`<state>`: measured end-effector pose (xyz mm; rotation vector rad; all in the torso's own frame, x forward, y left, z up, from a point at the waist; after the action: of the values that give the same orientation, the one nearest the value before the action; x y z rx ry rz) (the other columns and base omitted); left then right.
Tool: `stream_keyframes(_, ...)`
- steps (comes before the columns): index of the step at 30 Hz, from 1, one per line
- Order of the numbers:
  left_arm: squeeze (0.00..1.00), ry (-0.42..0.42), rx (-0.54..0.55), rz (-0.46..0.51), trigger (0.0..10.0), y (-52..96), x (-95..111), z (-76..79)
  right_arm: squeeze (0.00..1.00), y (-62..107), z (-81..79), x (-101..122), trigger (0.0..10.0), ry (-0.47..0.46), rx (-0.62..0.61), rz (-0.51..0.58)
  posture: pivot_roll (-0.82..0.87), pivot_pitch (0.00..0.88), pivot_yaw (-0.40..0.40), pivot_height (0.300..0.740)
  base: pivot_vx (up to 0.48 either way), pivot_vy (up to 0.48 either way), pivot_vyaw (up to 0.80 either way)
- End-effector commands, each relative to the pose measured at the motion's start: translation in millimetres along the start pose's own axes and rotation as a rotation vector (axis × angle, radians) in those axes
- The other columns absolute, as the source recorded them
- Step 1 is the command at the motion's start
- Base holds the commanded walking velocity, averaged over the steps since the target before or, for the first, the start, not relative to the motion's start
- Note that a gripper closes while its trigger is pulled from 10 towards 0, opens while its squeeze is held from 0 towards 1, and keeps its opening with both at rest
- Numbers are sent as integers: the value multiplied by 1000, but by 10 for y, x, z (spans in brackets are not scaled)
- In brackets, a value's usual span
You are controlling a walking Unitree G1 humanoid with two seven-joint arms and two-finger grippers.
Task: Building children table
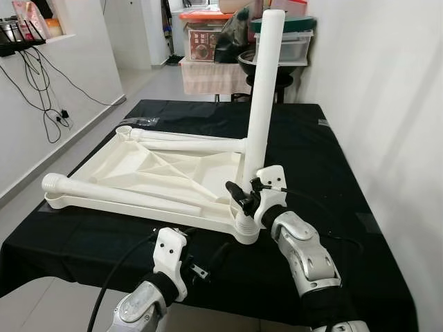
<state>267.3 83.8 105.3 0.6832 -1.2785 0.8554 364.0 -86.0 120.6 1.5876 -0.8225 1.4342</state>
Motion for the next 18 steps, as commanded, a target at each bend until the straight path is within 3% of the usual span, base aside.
stream_keyframes(1, 0, -9, 34, -6, 10000, -4, 5, -90, 1000, 13, -40, -102, 10000, -56, 68, -51, 5, 0, -1, 740, 0, 0, 0)
stream_keyframes(5, 0, -10, 57, 2, 10000, 1, 65, -148, 1000, 16, -68, 44, 10000, -55, 158, -19, 5, 0, 10, 740, 0, 0, 0)
stream_keyframes(8, 0, -13, 105, 59, 10000, 0, 271, -260, 996, 190, -225, 207, 10000, 66, 506, -2, -5, 0, 18, 740, 0, 0, 0)
stream_keyframes(9, 0, -20, 93, 65, 10000, -45, 305, -257, 573, 229, -217, 203, 10000, 126, 581, -13, -13, 0, 20, 740, 0, 0, 0)
stream_keyframes(10, 0, -23, 85, 67, 10000, -84, 312, -245, 0, 244, -190, 205, 10000, 130, 633, -18, -17, 0, 23, 740, 0, 0, 0)
stream_keyframes(18, 0, -78, 72, 36, 10000, -84, 249, -185, 0, 229, -145, 346, 10000, 96, 756, 13, -4, 0, 23, 740, 0, 0, 0)
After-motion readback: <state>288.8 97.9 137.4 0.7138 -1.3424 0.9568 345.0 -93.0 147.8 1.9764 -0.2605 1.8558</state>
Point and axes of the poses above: a point about 5 cm out from each wrist's last joint towards the gripper, its own y axis pointing back from the gripper into the wrist, its own x axis along the axis of the wrist's last joint, z = x × y, the point moved 4 cm from there along -y, pointing out of the wrist towards the gripper, and after that the axes turned 3 degrees about y, right-handed, at the moved point
